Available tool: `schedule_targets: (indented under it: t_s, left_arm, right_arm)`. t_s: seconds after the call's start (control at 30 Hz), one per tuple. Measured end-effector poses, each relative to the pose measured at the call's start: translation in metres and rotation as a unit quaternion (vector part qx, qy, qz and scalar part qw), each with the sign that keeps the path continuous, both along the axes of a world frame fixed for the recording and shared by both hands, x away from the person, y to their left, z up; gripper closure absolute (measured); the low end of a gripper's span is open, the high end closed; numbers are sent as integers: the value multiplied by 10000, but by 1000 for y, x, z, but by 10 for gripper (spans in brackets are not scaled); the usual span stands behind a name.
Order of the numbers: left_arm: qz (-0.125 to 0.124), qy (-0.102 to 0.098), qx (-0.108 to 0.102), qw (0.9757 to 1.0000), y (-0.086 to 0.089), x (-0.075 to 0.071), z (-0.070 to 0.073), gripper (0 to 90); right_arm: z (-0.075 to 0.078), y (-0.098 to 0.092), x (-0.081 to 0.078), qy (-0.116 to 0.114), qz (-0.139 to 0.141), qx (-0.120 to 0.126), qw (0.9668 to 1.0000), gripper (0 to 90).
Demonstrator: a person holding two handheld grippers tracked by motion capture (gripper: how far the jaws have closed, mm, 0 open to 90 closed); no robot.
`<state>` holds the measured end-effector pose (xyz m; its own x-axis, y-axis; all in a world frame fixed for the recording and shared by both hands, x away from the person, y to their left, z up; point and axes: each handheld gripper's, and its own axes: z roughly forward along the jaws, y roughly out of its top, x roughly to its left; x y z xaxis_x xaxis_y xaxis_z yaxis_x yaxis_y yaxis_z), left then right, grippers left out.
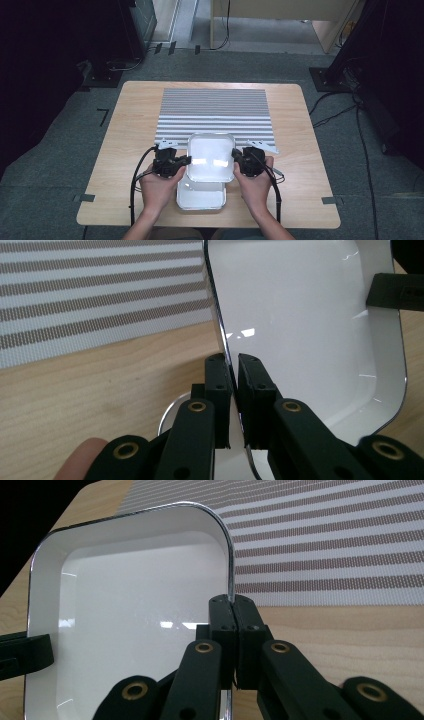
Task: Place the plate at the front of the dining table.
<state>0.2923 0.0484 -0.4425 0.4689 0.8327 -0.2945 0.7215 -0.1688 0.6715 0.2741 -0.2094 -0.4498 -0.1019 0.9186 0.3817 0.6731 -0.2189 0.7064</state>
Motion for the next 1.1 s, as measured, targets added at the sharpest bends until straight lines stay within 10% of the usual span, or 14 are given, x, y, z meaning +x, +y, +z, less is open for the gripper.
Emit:
schedule_targets:
  t_s: [1.1]
  left_arm:
    - [255, 81, 55, 9996, -7, 100, 10, 874]
  right_arm:
    - [11, -3, 97, 79, -19, 73, 9999, 900]
